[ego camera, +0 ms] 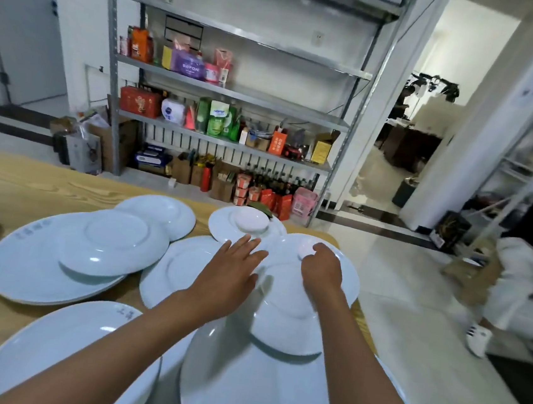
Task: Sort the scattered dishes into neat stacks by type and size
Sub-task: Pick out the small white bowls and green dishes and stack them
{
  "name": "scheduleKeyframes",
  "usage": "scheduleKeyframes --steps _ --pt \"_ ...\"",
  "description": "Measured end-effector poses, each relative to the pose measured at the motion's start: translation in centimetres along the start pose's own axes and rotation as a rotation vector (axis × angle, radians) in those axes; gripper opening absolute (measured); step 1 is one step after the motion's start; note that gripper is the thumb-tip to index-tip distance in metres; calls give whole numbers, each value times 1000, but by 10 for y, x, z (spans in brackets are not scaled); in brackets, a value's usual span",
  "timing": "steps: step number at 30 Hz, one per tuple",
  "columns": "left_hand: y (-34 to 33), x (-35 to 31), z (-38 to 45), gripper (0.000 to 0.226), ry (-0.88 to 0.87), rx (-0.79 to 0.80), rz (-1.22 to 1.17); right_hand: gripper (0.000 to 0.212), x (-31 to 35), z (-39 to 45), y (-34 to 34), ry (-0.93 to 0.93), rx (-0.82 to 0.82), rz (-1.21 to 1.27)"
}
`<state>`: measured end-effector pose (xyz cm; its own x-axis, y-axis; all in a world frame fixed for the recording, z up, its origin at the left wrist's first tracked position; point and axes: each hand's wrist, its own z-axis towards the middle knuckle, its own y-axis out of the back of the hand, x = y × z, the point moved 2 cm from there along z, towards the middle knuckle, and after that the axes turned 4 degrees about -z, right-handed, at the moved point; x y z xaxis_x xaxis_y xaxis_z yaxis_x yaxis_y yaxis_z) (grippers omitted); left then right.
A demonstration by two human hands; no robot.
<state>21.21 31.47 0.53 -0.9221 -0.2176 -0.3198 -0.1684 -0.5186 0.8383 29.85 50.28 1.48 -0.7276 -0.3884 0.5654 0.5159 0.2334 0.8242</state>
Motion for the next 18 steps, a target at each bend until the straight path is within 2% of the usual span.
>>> scheduleKeyframes --steps 7,13,18 --pt "-12 2 3 47 26 -1 -64 41 -15 26 5 -179 -16 -17" --pt "-9 16 0 47 30 -38 -129 38 -26 36 3 -243 -43 10" --pt "-3 34 0 46 65 -38 -157 38 -35 34 5 -215 -41 87"
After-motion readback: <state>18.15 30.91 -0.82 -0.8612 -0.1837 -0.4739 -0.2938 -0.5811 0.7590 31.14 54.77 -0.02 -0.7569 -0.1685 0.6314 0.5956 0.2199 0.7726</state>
